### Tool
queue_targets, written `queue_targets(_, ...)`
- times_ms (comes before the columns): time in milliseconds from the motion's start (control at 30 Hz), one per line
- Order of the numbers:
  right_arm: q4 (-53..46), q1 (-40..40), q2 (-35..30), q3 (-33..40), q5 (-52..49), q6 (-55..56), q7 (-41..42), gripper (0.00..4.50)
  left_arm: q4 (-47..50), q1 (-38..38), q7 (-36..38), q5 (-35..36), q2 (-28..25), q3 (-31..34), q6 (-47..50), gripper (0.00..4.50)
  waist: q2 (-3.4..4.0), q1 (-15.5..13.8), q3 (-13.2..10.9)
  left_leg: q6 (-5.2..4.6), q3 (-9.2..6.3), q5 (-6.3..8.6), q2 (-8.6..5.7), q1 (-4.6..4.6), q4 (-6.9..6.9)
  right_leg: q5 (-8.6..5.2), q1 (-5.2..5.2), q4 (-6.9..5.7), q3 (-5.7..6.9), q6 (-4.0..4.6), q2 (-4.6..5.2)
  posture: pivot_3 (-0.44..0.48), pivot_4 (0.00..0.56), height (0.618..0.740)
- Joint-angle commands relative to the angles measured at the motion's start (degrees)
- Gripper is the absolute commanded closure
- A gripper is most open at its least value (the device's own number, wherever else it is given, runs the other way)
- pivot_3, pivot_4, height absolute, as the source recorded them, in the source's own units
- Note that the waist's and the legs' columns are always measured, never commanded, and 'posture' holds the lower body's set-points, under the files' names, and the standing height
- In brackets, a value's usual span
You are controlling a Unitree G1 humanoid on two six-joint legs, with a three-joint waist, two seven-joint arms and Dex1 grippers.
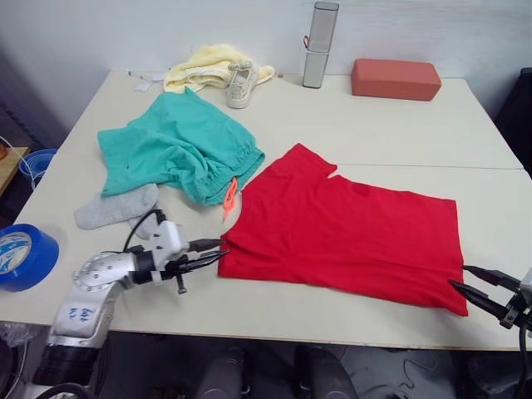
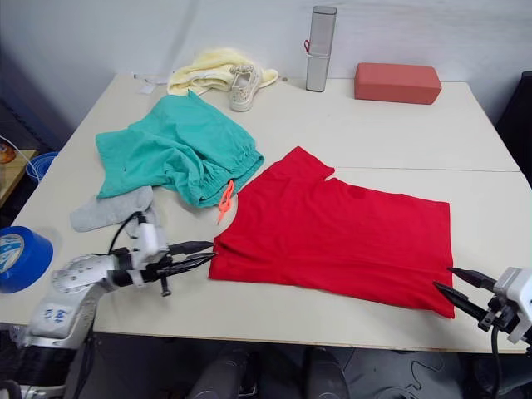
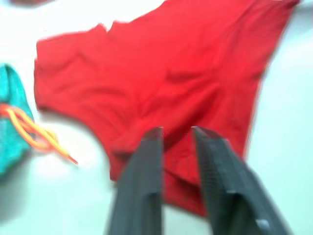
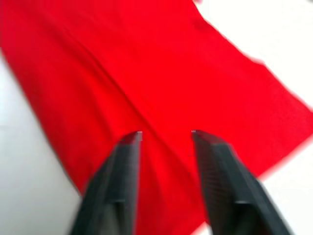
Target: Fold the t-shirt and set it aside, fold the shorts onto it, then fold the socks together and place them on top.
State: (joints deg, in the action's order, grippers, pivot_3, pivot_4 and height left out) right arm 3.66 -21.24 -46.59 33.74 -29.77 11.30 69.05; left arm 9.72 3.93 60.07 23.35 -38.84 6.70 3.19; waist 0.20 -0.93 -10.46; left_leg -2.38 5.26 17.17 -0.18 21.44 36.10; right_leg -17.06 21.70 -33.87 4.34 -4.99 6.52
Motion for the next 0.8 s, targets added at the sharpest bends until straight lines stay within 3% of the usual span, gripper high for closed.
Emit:
queue_targets(33, -3.01, -2.94, -0.72, 2.92, -1.26, 3.35, 4.7, 1.19, 3.36, -4.1, 4.07, 2.29, -4.62, 5.14, -1.26, 2.07, 0.0, -0.15, 0.0, 0.01, 0.0, 0.01, 0.0, 0.0, -0.04, -0.01, 0.01, 0.01, 0.01, 0.02, 0.0, 0.0, 0.15, 0.74)
queue_targets(133, -0.97, -6.7, -0.87, 4.29, -2.62, 11.73, 15.39, 0.15, 1.74, -8.62, 5.68, 2.72, -7.63, 10.3, -2.31, 1.11, 0.02, -0.4, -0.02, -0.01, 0.0, 0.03, 0.0, 0.01, -0.05, -0.04, 0.01, 0.06, 0.02, 0.07, 0.0, 0.0, 0.15, 0.74)
queue_targets(233, 4.8, -8.44, -1.35, 7.82, -2.07, 13.39, 15.6, 0.0, -1.29, -12.53, 6.77, 1.95, -8.93, 14.57, -4.47, 0.11, 0.01, -0.36, -0.04, -0.12, 0.01, 0.1, -0.01, 0.01, -0.02, -0.06, -0.04, 0.13, -0.02, 0.1, 0.0, 0.0, 0.15, 0.74)
queue_targets(400, 11.91, -10.03, -0.94, 10.53, -0.48, 17.51, 16.04, 0.0, -2.24, -16.52, 7.33, 1.36, -9.57, 16.81, -5.52, 0.04, 0.01, -0.29, -0.05, -0.14, 0.03, 0.12, -0.01, -0.01, -0.05, -0.32, -0.05, 0.21, -0.1, 0.56, 0.0, 0.0, 0.15, 0.74)
queue_targets(533, 14.55, -9.75, -1.07, 9.96, 0.57, 20.36, 15.81, 0.0, 2.51, -17.17, 7.07, 1.8, -9.22, 13.77, -3.52, 0.04, 0.03, -0.3, -0.05, -0.12, 0.03, 0.11, -0.01, -0.01, -0.11, -0.32, -0.02, 0.21, -0.1, 0.57, 0.0, 0.0, 0.15, 0.74)
queue_targets(633, 10.55, -9.58, -1.11, 8.03, 1.74, 20.03, 14.29, 0.0, 5.28, -14.02, 5.24, -0.81, -8.55, 8.56, -2.38, 0.04, 0.11, -0.3, -0.04, -0.11, 0.05, 0.11, -0.01, -0.02, -0.09, -0.32, -0.04, 0.2, -0.13, 0.57, 0.0, 0.0, 0.15, 0.74)
queue_targets(800, 5.93, -6.08, -2.06, 1.51, 11.87, 17.15, 5.35, 0.0, 5.78, -3.16, 0.22, -7.25, -4.71, -3.79, 1.82, 0.04, 0.12, -0.38, -0.03, 0.0, 0.08, 0.03, -0.01, -0.09, 0.0, -0.12, -0.07, 0.0, -0.13, 0.22, 0.0, 0.0, 0.15, 0.74)
